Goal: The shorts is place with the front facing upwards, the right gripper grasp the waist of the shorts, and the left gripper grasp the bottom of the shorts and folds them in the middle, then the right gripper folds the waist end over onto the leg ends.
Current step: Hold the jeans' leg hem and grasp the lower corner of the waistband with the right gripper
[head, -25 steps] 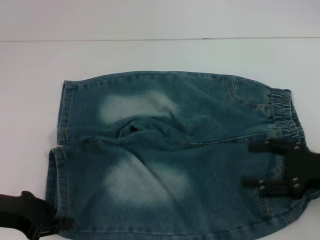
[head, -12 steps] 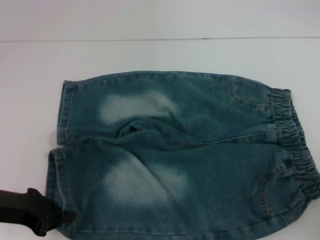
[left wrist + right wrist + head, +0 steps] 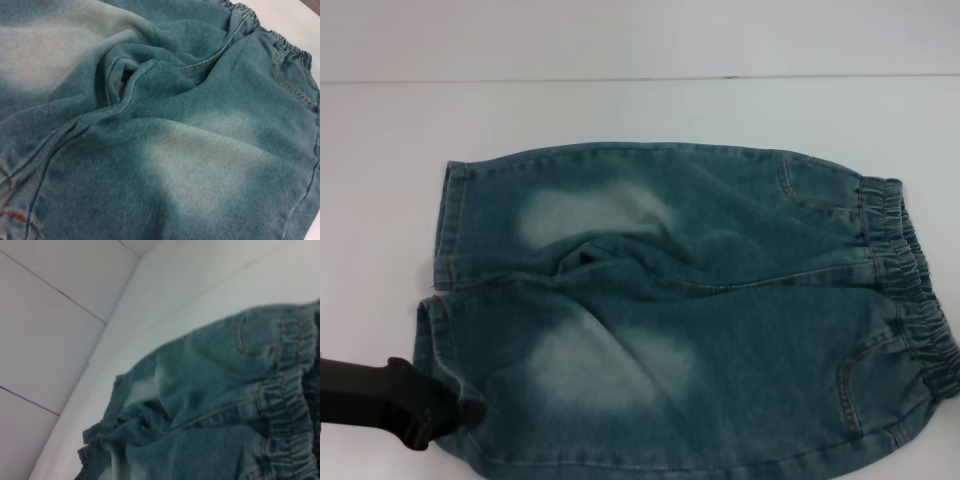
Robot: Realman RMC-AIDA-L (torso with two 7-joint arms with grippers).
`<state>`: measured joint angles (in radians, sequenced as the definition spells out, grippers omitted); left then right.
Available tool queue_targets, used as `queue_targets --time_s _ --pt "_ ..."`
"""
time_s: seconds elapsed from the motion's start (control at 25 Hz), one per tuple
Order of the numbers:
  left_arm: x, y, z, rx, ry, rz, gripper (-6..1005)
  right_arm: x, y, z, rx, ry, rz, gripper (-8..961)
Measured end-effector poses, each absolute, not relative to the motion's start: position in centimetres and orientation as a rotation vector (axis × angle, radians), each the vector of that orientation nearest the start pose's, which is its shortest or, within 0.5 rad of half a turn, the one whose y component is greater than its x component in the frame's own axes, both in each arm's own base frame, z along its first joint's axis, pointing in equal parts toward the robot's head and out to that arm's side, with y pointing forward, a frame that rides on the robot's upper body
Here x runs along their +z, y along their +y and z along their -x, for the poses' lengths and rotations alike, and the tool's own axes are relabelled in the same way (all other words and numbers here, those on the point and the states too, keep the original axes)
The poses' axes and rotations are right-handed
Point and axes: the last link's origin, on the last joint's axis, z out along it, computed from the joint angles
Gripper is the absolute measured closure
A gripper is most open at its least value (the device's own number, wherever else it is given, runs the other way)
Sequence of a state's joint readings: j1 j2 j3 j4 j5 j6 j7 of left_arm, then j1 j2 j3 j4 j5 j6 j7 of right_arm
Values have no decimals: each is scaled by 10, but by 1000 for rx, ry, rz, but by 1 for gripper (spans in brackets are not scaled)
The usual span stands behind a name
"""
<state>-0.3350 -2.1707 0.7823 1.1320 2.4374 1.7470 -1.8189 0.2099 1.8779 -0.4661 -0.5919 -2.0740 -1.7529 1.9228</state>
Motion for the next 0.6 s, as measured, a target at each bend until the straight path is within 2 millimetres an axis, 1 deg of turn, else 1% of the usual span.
queue_targets --time_s 0.12,0.28,0.6 --pt "13 264 298 -51 -1092 2814 996 97 221 -386 753 1750 2167 38" --pt "14 265 297 -52 -1097 2808 995 106 228 -387 744 1762 2140 38" --pt "15 267 294 -65 -1094 2805 996 108 240 -386 701 1795 2125 38"
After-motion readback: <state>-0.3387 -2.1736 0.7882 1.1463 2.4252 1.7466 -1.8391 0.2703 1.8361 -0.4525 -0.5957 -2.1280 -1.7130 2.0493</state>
